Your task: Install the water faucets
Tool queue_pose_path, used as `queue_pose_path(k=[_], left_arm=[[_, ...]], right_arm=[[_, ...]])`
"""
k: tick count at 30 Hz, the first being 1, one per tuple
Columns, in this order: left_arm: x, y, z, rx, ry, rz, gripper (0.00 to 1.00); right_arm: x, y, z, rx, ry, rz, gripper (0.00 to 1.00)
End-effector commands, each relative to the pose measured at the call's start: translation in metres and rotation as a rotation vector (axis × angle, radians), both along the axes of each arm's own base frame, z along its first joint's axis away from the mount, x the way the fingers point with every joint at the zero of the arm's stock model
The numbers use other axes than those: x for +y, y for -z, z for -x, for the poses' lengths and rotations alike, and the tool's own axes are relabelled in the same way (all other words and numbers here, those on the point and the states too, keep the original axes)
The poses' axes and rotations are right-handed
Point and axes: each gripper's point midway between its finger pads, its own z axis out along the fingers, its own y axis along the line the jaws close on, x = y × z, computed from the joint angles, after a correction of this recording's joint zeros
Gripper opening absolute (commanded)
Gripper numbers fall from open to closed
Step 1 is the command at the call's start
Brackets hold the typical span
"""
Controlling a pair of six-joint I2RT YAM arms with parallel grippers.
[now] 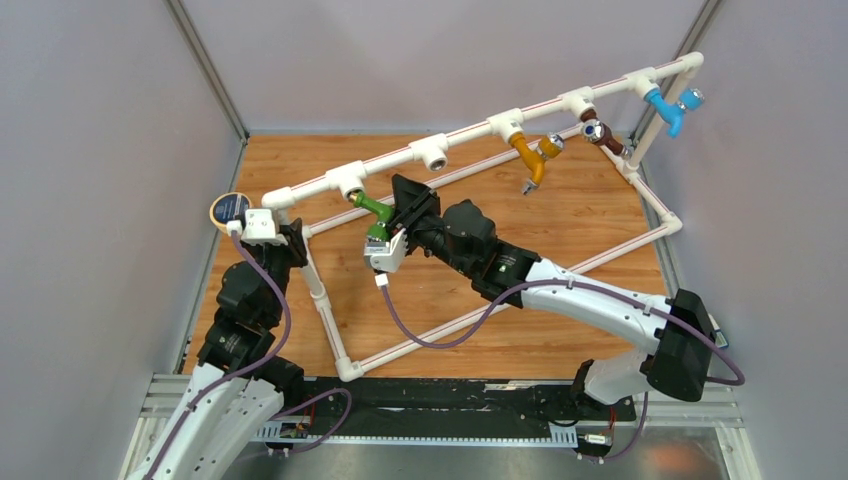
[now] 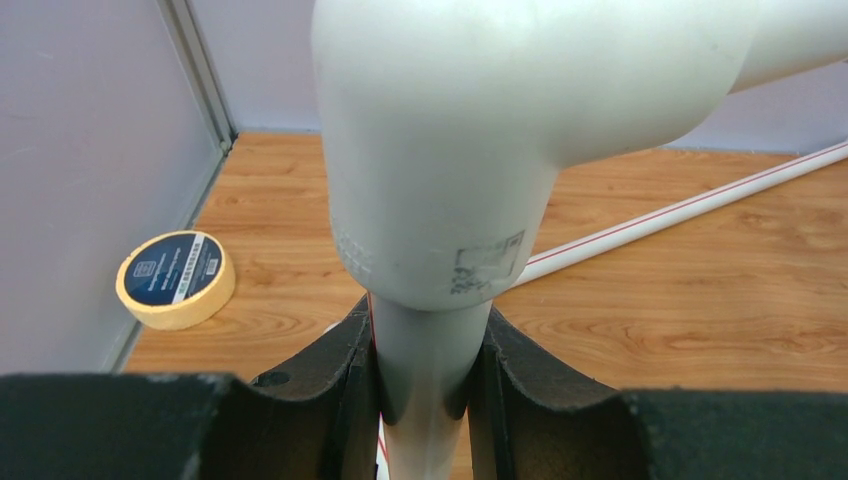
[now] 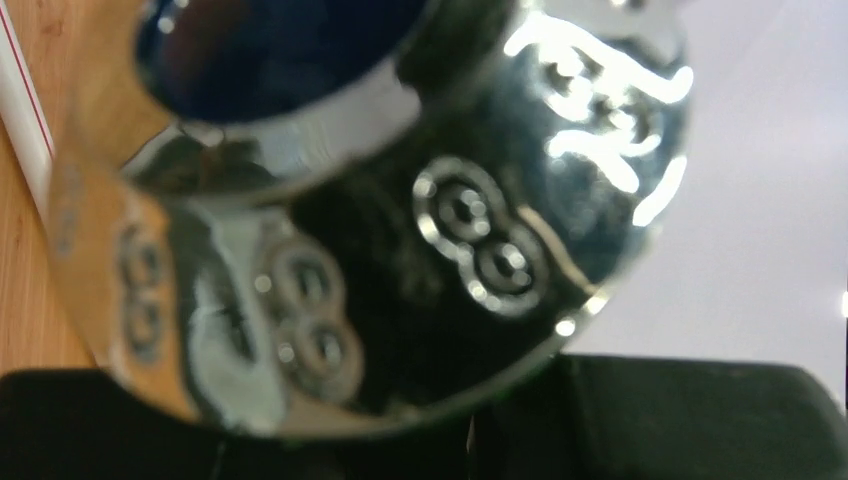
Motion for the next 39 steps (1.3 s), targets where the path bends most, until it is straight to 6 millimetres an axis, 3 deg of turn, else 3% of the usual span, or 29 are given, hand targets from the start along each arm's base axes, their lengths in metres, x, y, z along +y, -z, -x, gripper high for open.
queue_pose_path(k=[1, 5, 9, 13, 18, 21, 26, 33, 39], left_arm=[[-0.029, 0.014, 0.008, 0.053, 0.149, 0.027, 0.0], [-0.028, 0.014, 0.008, 0.054, 0.146, 0.03, 0.0], [-0.022, 0.012, 0.008, 0.049, 0.106, 0.046, 0.01], [-0.016, 0.005, 0.007, 0.049, 0.077, 0.044, 0.25], [-0.016, -0.008, 0.016, 0.069, 0.099, 0.026, 0.74], [-0.015, -0.013, 0.031, 0.097, 0.14, -0.007, 0.86], [-0.026, -0.021, 0.073, 0.085, 0.334, -0.131, 0.91], [-0.073, -0.024, 0.145, -0.139, 0.802, -0.35, 0.93], [-0.1, -0.034, 0.156, -0.26, 0.961, -0.305, 0.97]], right_arm=[[-0.008, 0.023, -0.015, 0.071, 0.13, 0.008, 0.0], [-0.006, 0.018, -0.003, 0.142, 0.08, -0.087, 0.0], [-0.006, 0.011, 0.026, 0.304, -0.048, -0.233, 0.0], [-0.008, 0.004, 0.061, 0.515, -0.193, -0.368, 0.0], [-0.011, 0.015, 0.09, 0.712, -0.284, -0.437, 0.0], [-0.013, 0.026, 0.102, 0.806, -0.319, -0.439, 0.0], [-0.007, 0.041, 0.123, 0.947, -0.401, -0.413, 0.0], [0.008, 0.051, 0.148, 1.077, -0.527, -0.344, 0.0], [0.017, 0.067, 0.159, 1.147, -0.577, -0.266, 0.0]])
